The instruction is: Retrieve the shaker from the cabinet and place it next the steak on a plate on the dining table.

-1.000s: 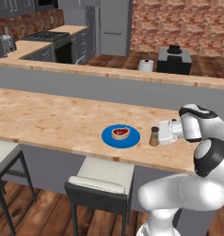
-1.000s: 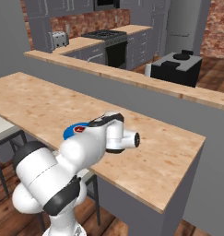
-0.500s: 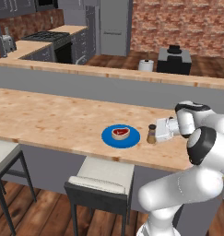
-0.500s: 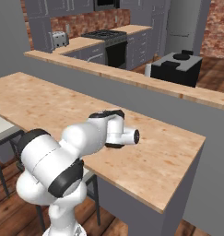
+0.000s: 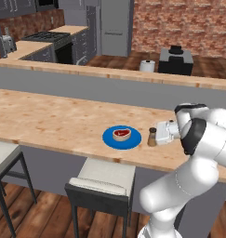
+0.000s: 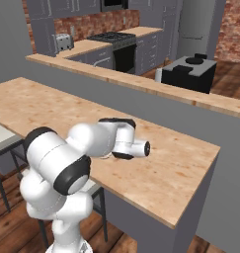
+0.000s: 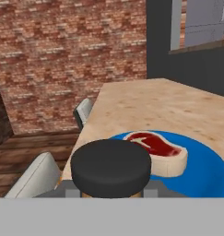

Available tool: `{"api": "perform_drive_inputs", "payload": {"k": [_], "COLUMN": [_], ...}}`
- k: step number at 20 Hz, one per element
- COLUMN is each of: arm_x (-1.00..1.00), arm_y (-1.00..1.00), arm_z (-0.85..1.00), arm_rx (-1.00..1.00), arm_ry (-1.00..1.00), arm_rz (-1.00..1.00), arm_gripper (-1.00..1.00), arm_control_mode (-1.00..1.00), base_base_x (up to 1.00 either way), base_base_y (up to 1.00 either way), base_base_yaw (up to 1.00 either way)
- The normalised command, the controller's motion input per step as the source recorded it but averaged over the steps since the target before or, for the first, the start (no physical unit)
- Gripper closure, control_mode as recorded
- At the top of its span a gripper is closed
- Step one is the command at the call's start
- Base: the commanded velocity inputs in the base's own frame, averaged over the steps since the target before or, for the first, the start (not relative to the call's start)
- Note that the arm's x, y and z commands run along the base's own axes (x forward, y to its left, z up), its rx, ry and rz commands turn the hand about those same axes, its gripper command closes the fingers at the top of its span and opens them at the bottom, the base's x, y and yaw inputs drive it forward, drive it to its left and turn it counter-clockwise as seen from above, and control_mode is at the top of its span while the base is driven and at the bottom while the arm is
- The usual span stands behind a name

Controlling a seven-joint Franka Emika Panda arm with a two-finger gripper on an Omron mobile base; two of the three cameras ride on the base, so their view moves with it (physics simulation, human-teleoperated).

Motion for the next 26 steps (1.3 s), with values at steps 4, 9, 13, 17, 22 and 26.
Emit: {"api": "perform_drive_inputs", "payload": {"k": [4, 9, 13, 17, 22, 26], "arm_x": [0.0, 0.02, 0.15, 0.17, 0.21, 0.14], "arm_y": [0.0, 0.0, -0.01, -0.06, -0.09, -0.05], "arm_z": [-0.34, -0.25, -0.14, -0.03, -0.01, -0.1], "arm_rx": [0.0, 0.0, 0.0, 0.0, 0.01, 0.1], "arm_ry": [0.02, 0.0, 0.0, 0.0, -0.01, 0.0], "arm_rz": [0.0, 0.0, 0.0, 0.0, 0.0, 0.0], "arm_gripper": [1.0, 1.0, 1.0, 1.0, 1.0, 1.0], "arm_control_mode": [-1.0, -1.0, -1.0, -1.0, -1.0, -1.0], "base_base_x": [0.0, 0.0, 0.0, 0.0, 0.0, 0.0], "base_base_y": [0.0, 0.0, 0.0, 0.0, 0.0, 0.0], "base_base_yaw": [0.0, 0.0, 0.0, 0.0, 0.0, 0.0]}}
